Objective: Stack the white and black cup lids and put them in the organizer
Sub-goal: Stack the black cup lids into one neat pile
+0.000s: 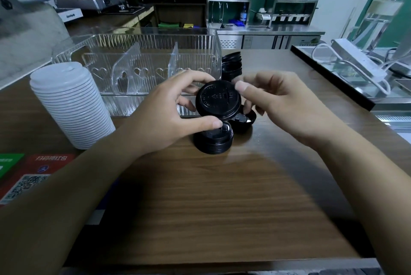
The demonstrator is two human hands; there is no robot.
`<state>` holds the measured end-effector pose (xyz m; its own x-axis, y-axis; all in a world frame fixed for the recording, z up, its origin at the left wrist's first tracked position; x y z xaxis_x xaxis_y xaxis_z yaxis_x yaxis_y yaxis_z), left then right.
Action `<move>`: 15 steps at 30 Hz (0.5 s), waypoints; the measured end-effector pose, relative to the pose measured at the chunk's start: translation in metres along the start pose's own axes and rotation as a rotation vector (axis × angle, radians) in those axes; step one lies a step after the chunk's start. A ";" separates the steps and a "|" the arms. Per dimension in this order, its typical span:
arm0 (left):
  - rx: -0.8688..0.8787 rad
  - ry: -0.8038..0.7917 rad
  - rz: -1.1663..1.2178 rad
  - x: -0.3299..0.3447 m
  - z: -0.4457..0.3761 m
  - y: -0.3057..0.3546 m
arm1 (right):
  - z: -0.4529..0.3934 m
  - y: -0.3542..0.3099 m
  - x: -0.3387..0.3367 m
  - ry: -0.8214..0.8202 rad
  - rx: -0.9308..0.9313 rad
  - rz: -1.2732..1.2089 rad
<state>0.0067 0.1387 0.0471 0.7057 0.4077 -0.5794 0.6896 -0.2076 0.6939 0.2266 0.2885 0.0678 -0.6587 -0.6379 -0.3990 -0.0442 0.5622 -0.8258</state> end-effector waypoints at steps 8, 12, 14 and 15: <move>-0.078 -0.059 -0.143 -0.004 0.002 0.000 | 0.005 -0.005 0.000 -0.101 -0.173 0.388; -0.104 -0.133 -0.189 -0.004 0.001 -0.004 | 0.004 -0.002 0.001 -0.120 -0.160 0.396; -0.127 -0.184 -0.220 -0.003 0.001 -0.008 | 0.004 0.001 0.004 -0.152 -0.155 0.394; -0.136 -0.209 -0.237 -0.003 0.001 -0.010 | 0.004 0.003 0.005 -0.160 -0.163 0.404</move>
<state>-0.0016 0.1388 0.0416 0.5565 0.2363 -0.7965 0.8202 -0.0032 0.5721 0.2263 0.2847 0.0621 -0.5242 -0.4165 -0.7428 0.0663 0.8497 -0.5231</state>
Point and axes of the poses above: each hand's wrist, its own z-axis away from the middle knuckle, its own x-axis out of the palm, y = z × x, the point moved 2 cm from there along -z, towards the middle knuckle, and after that the axes turned 5 degrees about -x, right-handed, at the moved point
